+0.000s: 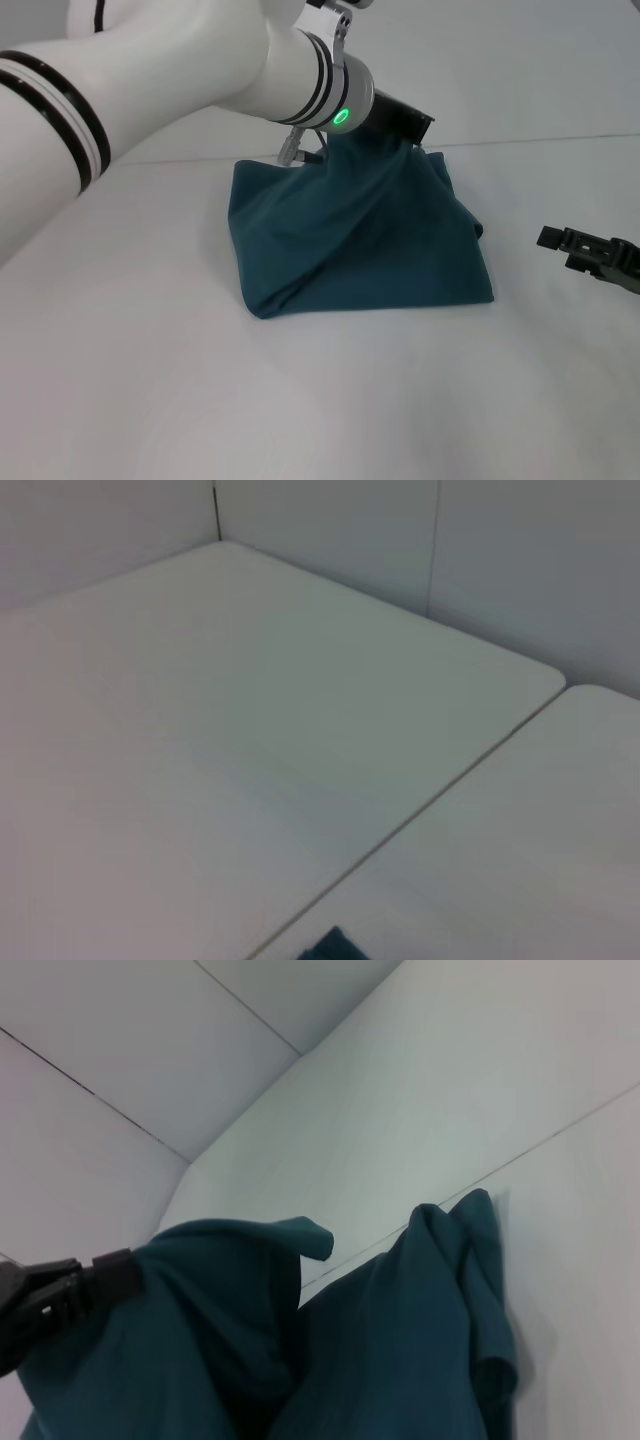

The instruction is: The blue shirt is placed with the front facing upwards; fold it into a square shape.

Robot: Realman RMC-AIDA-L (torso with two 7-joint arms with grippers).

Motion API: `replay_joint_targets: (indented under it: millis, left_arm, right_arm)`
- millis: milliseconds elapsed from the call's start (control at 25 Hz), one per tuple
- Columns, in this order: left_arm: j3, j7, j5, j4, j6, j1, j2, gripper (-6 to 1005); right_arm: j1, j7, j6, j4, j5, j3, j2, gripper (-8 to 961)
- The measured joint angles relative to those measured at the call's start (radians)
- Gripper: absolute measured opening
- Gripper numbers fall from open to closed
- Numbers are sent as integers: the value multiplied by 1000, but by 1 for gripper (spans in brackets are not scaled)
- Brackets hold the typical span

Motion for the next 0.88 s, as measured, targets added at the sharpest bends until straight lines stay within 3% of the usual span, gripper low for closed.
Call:
replay_joint_targets:
  millis: [400, 720, 880]
  left_arm:
    - [13, 17, -16, 42, -46, 39, -2, 115]
    - [-7, 10, -44, 139, -26, 123, 3, 443]
    - [-126, 6, -68, 171, 57, 176, 4, 629]
  right_arm:
    - [10, 0, 9, 0, 0, 0, 0, 950]
    - [23, 3, 12, 0, -6, 0, -1, 950]
    - [30, 8, 15, 0, -32, -1, -1, 950]
